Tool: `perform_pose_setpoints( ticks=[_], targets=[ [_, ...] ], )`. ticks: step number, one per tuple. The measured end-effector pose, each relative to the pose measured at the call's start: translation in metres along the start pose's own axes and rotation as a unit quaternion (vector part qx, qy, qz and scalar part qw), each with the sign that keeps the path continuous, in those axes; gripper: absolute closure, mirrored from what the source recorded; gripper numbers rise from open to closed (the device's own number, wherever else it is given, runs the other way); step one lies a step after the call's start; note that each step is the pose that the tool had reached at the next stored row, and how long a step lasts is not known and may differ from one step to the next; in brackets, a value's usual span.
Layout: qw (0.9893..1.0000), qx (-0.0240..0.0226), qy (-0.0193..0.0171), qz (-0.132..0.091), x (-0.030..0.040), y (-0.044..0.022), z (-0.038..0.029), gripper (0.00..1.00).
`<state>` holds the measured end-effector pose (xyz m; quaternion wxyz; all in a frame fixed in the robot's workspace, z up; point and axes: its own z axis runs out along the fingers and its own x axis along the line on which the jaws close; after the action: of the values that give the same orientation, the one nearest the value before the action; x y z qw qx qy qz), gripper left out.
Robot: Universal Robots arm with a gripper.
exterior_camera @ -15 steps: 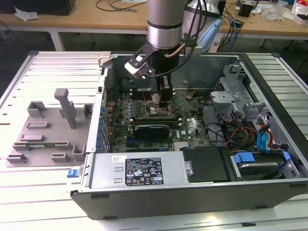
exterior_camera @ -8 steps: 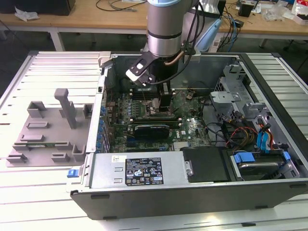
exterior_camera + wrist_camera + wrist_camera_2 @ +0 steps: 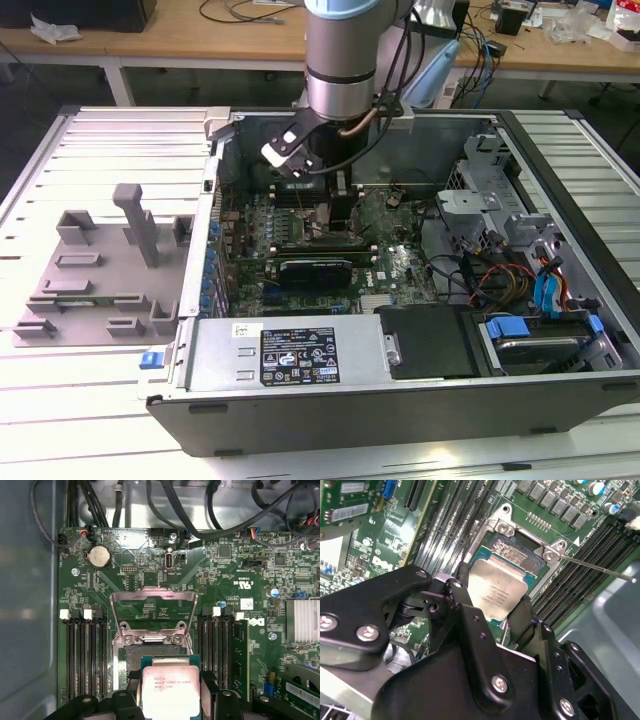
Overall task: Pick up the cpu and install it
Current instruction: 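Place the cpu into insertion slot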
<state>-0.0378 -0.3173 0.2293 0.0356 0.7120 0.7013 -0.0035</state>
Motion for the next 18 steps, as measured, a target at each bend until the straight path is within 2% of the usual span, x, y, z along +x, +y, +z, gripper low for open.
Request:
perform_pose_setpoints(
  ticks=[1, 8, 18],
  targets=[
    [1.0, 0.0001, -0.0001, 0.002, 0.0009, -0.0001, 0.0036, 0.45],
    [1.0, 0.0003, -0.0003, 0.006, 0.0071, -0.0005, 0.0099, 0.45],
    [1.0, 0.0003, -0.0003, 0.006, 0.009, -0.0019, 0.0239, 0.45]
  ],
)
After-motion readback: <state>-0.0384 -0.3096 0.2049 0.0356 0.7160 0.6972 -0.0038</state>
